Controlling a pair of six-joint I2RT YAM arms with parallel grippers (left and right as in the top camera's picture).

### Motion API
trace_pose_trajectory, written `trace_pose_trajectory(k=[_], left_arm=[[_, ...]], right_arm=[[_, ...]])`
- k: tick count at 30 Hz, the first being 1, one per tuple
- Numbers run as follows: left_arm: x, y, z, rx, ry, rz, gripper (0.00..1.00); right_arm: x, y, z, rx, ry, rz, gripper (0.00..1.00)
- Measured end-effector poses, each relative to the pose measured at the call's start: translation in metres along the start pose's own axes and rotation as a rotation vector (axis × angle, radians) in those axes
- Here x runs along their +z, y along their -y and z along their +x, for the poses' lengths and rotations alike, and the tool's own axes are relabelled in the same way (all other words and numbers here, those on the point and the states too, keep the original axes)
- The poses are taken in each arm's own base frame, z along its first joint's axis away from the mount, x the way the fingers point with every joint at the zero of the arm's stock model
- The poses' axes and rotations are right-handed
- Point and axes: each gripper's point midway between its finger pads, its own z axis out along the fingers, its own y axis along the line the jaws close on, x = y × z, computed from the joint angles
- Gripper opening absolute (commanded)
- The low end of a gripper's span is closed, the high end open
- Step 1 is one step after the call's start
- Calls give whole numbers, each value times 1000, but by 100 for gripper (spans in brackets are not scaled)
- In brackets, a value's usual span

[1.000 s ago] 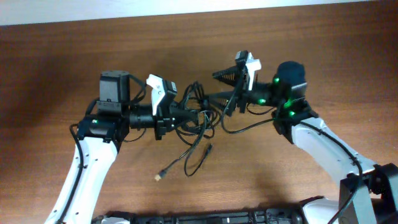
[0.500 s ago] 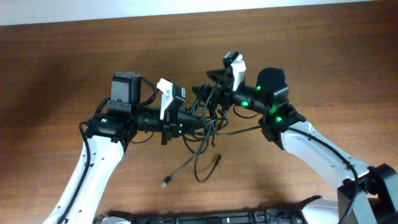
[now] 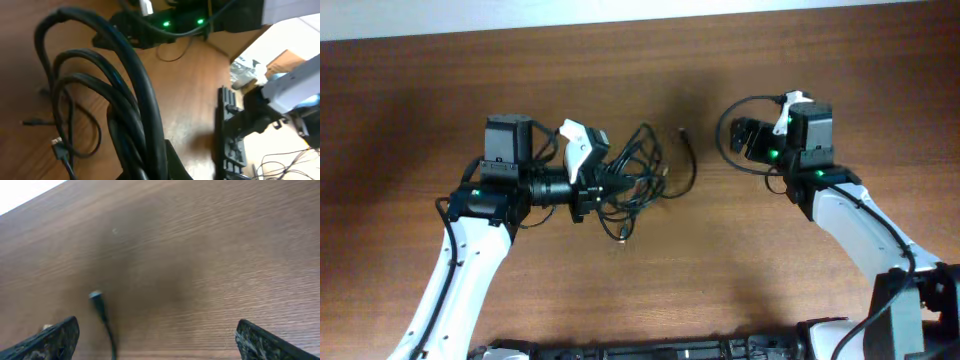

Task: Untangle cables

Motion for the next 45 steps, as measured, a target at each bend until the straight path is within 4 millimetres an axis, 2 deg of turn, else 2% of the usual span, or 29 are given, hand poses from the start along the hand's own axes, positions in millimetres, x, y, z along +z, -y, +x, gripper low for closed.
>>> trace_pose_trajectory(k=[6, 9, 12, 13, 15, 16, 17, 18, 19, 21, 24, 26, 29, 30, 32, 35, 37, 40, 45], left_arm=[[-2, -27, 11, -49, -62, -157, 0], [-4, -33, 13, -55, -72, -195, 0], [-2, -39, 17, -70, -83, -204, 7], [1, -44, 21, -87, -93, -201, 13], [10, -57, 34, -136, -121, -194, 16], [15, -65, 43, -168, -140, -191, 21], [17, -73, 51, -197, -159, -212, 40], [17, -84, 58, -245, -180, -258, 46], [14, -95, 64, -289, -194, -316, 59], [-2, -118, 72, -403, -196, -463, 96], [-30, -144, 80, -546, -162, -611, 99], [-40, -150, 83, -584, -147, -648, 99], [-54, -149, 71, -578, -100, -682, 99], [-72, -139, 48, -521, -35, -715, 99], [-91, -122, 23, -453, 37, -749, 99], [-117, -99, 6, -388, 85, -842, 99], [-136, -86, 11, -390, 74, -943, 99], [-154, -78, 23, -409, 43, -1044, 99], [-163, -81, 27, -415, 29, -1106, 99]], right_arm=[[-2, -26, 13, 2, -72, -155, 98], [-3, -29, 18, 6, -95, -172, 98], [-3, -28, 21, 9, -109, -168, 99], [-3, -27, 22, 10, -112, -167, 99], [-3, -27, 22, 10, -115, -169, 98], [-3, -27, 23, 11, -118, -169, 99], [-4, -27, 26, 15, -131, -166, 98], [-4, -26, 28, 18, -139, -163, 98], [-4, -25, 29, 19, -144, -161, 99], [-4, -25, 30, 19, -146, -160, 98], [-4, -25, 30, 19, -147, -160, 99], [-4, -25, 30, 19, -147, -160, 99], [-4, -25, 30, 20, -147, -160, 99], [-4, -25, 30, 19, -148, -159, 98], [-4, -25, 31, 21, -152, -158, 99], [-4, -24, 32, 22, -154, -157, 99], [-4, -24, 32, 22, -156, -156, 98], [-4, -24, 32, 22, -157, -156, 98], [-6, -30, 35, 24, -173, -189, 98]])
